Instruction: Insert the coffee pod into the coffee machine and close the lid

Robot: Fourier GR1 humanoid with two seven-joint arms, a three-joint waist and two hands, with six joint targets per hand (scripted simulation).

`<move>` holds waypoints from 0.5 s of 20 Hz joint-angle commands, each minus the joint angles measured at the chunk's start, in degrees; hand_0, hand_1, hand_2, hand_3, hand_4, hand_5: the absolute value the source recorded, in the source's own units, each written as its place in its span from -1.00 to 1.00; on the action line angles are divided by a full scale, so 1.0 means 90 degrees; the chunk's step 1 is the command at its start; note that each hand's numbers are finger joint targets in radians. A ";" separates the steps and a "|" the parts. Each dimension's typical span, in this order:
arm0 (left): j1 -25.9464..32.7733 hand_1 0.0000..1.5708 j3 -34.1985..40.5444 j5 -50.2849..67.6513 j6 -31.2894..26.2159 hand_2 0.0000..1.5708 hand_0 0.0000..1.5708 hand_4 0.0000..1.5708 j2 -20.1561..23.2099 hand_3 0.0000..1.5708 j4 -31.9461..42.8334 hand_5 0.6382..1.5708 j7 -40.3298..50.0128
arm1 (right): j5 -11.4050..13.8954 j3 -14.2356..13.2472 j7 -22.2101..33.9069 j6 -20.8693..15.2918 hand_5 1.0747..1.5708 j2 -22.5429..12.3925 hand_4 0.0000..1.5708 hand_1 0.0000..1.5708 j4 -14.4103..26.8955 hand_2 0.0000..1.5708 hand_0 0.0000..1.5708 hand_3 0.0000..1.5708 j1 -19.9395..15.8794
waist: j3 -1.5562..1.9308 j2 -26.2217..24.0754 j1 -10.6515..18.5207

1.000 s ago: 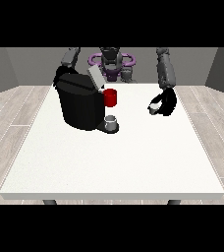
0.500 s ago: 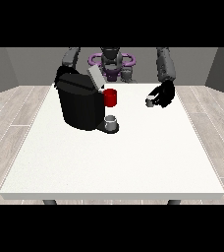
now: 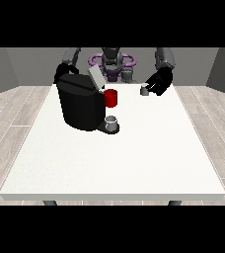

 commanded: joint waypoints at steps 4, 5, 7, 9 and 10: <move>-0.0331 0.62 -0.0084 -0.0072 -0.0302 0.71 0.62 -0.30 -0.0446 0.65 -0.0292 1.00 0.0739 | -0.0226 -0.0271 0.0004 0.0174 1.00 -0.0172 -0.36 -1.00 0.0209 -1.00 -1.00 -1.00 -0.0105 | 0.0000 -0.0354 0.0004; -0.0643 0.62 0.0181 -0.0048 -0.0082 0.71 0.62 -0.30 -0.0103 0.65 -0.0107 1.00 0.0558 | 0.0151 0.0139 -0.0070 -0.0163 1.00 0.0144 -0.36 -1.00 -0.0085 -1.00 -1.00 -1.00 -0.0255 | -0.0003 0.0173 -0.0264; -0.0924 0.60 0.0104 -0.0146 -0.0117 0.69 0.60 -0.32 -0.0031 0.63 -0.0387 1.00 0.0607 | -0.0179 -0.0318 -0.0312 0.0135 1.00 -0.0165 -0.33 -1.00 0.0298 -1.00 -1.00 -1.00 -0.0493 | 0.0000 0.0306 -0.0102; -0.0875 0.36 0.0135 -0.0171 0.0126 0.55 0.36 -0.34 -0.0228 0.57 -0.0413 1.00 0.0604 | -0.0036 -0.0187 -0.0428 -0.0010 1.00 -0.0033 -0.35 -1.00 0.0241 -1.00 -1.00 -1.00 -0.0378 | -0.0001 0.0332 -0.0182; -0.1013 0.30 0.0212 -0.0108 -0.0124 0.54 0.30 -0.36 -0.0155 0.56 -0.0241 1.00 0.0915 | 0.0139 0.0062 0.0091 -0.0018 1.00 -0.0084 -0.37 -1.00 -0.0013 -1.00 -1.00 -1.00 -0.0202 | -0.0002 0.0025 -0.0427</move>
